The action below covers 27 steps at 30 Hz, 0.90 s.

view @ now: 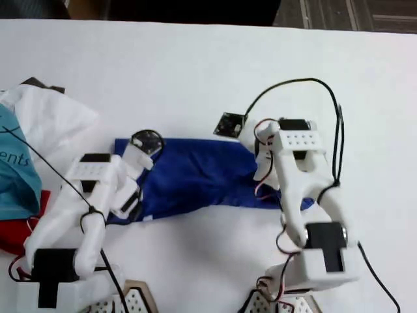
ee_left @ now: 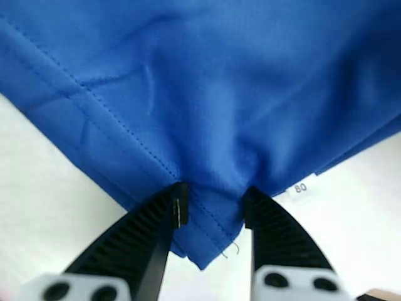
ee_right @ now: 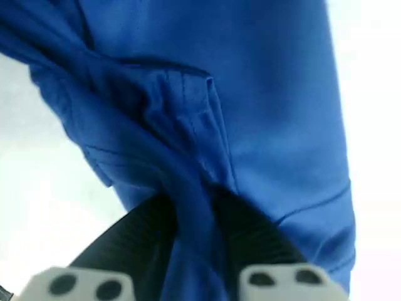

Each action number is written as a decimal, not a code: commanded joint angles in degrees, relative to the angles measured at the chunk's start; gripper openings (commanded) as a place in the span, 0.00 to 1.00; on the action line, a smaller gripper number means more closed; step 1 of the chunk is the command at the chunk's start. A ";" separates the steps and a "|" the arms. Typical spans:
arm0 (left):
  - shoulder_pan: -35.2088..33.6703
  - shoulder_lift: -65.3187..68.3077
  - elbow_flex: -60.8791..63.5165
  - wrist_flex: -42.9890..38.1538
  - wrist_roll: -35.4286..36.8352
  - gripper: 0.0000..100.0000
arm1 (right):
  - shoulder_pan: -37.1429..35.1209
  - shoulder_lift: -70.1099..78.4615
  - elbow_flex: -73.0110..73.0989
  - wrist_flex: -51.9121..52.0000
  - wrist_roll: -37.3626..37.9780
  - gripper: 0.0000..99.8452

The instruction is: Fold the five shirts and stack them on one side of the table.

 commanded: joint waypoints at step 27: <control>-0.26 -0.09 -0.13 -3.87 -0.09 0.16 | 4.35 -12.18 -8.53 26.15 -2.81 0.02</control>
